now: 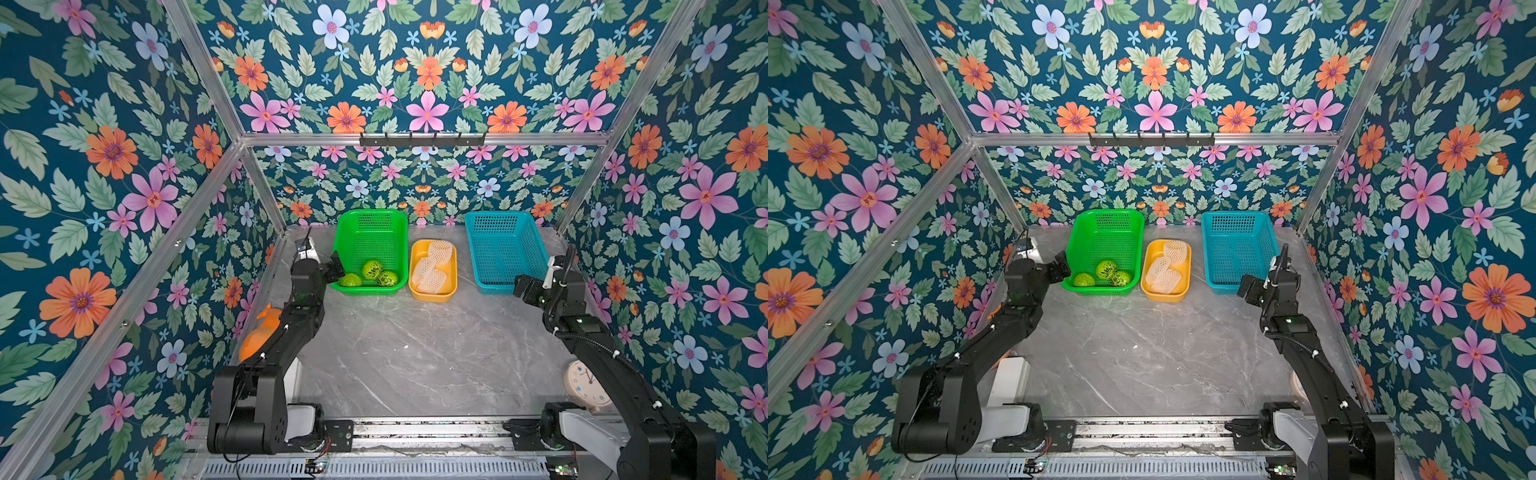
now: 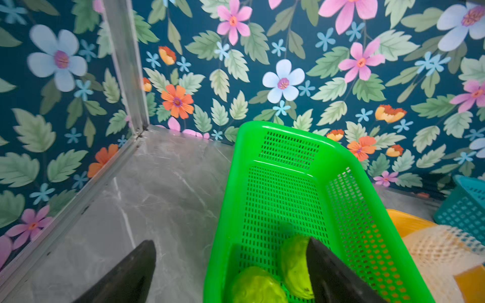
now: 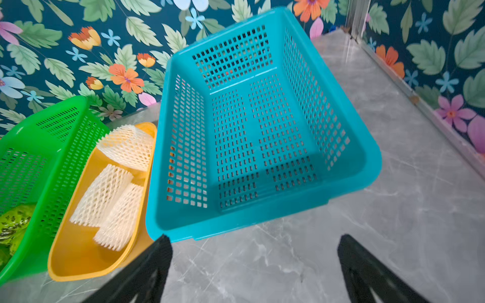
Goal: Sleeve custard apples in foam nets
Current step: Pick up the custard apple from the basket.
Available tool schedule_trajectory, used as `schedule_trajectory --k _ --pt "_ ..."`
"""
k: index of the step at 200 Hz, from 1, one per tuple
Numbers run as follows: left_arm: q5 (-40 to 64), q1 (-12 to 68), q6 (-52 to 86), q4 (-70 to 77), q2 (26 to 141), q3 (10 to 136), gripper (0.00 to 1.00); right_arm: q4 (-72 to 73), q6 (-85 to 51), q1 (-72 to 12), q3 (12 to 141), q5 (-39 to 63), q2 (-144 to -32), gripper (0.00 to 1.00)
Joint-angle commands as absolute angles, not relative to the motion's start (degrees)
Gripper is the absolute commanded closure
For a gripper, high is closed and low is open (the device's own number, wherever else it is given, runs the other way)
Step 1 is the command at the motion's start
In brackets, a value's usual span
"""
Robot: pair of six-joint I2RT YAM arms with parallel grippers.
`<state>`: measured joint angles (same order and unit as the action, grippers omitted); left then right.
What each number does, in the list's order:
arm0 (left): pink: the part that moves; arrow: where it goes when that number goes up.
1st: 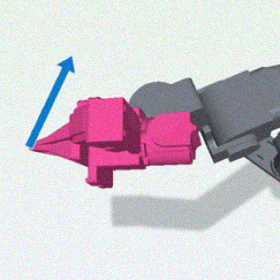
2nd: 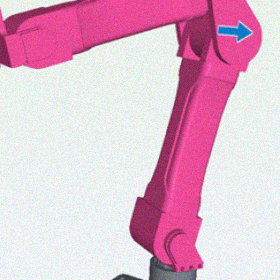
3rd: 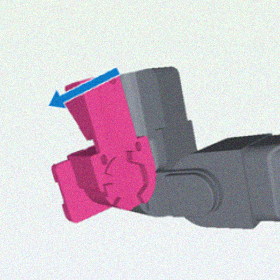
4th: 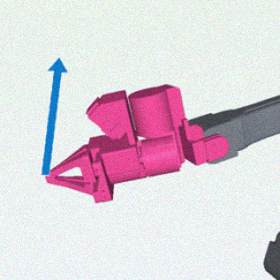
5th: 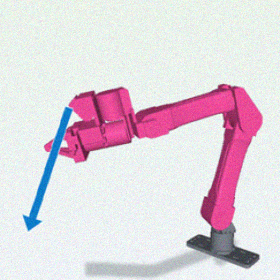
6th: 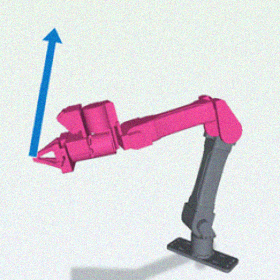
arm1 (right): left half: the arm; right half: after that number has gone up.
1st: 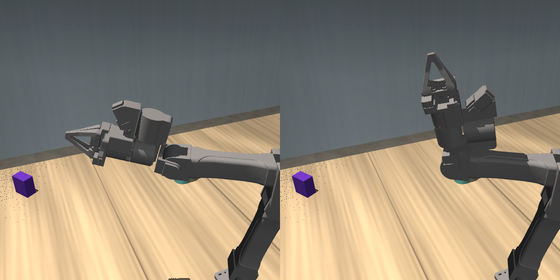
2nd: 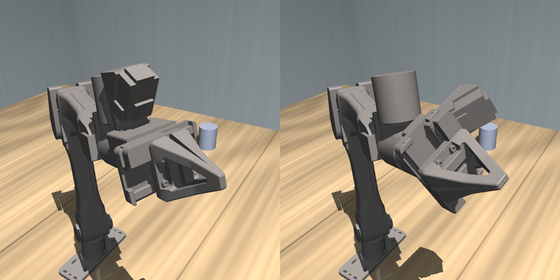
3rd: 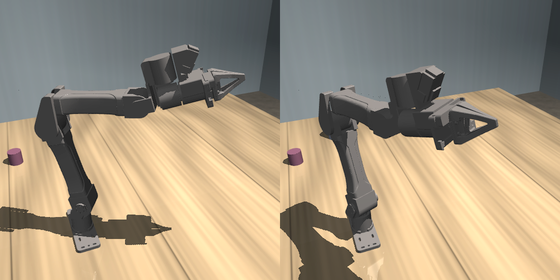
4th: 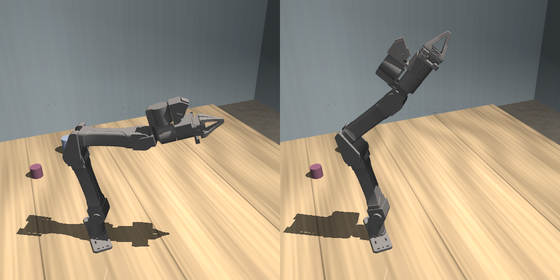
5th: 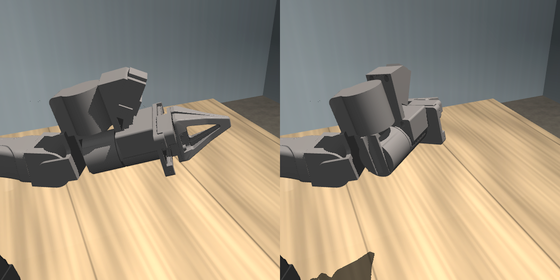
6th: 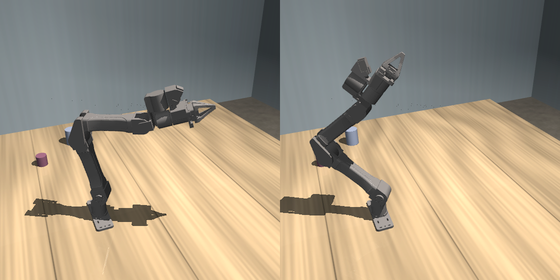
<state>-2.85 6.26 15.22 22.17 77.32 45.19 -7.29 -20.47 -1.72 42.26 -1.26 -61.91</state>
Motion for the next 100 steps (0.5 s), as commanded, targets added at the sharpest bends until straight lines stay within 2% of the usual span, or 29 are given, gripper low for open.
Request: schedule_trajectory --k 1,41,100 --pt "1.1 8.7 17.6 9.4 81.1 52.0 0.0 -16.7 -25.2 -1.8 46.5 1.1 -64.4 0.01" --pt "-4.3 16.3 15.9 -1.7 90.4 65.2 0.0 -22.2 -27.8 -1.8 52.1 3.8 -66.0 0.01" --pt "-5.5 18.3 18.8 -9.8 105.7 79.3 0.0 -25.0 -25.5 -1.8 53.8 4.6 -64.6 0.01"
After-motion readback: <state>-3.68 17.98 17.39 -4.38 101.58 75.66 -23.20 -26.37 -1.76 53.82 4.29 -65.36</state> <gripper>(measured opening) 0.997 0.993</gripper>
